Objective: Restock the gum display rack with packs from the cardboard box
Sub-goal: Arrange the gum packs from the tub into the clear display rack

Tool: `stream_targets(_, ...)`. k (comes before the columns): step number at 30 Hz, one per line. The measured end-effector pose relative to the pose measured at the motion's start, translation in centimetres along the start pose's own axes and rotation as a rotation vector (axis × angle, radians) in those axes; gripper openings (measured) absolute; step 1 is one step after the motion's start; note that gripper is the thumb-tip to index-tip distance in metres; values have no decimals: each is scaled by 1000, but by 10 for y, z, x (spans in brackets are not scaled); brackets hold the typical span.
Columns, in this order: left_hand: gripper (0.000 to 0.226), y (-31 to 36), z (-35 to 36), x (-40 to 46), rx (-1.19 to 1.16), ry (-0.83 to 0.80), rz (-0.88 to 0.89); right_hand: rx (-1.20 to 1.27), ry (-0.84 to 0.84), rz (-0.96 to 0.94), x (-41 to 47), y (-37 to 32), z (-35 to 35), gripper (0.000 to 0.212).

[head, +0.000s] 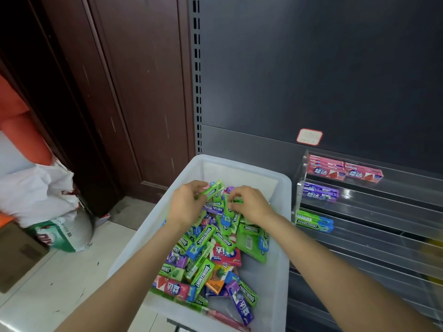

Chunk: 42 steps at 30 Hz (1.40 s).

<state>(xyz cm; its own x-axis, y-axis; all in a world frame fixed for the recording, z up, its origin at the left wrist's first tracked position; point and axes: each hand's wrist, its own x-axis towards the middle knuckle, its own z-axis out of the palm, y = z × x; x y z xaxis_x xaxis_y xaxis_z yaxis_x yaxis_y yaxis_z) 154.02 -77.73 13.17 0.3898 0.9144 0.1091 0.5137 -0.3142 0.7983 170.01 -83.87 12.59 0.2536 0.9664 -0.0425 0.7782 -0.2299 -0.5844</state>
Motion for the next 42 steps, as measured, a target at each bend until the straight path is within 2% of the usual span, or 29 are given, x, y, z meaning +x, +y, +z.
stream_targets(3,24,-7,-9,-5,-16,-23,-23,63,-124,74,11,3,1,53)
stream_targets(7,20,-7,-17,-5,-51,-32,-31,83,-184,93,16,2,-1,63)
stream_targets(12,20,-4,-15,-8,-94,-52,-52,99,-88,126,13,6,-7,56)
stream_targets(17,22,4,-16,-15,-163,-76,-43,86,45,18,-6,2,-30,20)
stream_targets(20,24,13,-13,-24,-219,-112,-32,145,158,-26,-29,1,-48,10)
stream_targets(25,40,46,-3,-44,-249,-192,60,296,446,13,-81,17,-86,9)
stream_targets(32,36,96,25,-66,-284,-245,170,468,642,49,-140,60,-116,15)
stream_targets(37,41,113,45,-76,-288,-284,189,470,655,121,-152,91,-107,19)
stream_targets(42,34,118,49,-79,-277,-293,183,429,618,145,-146,101,-89,12)
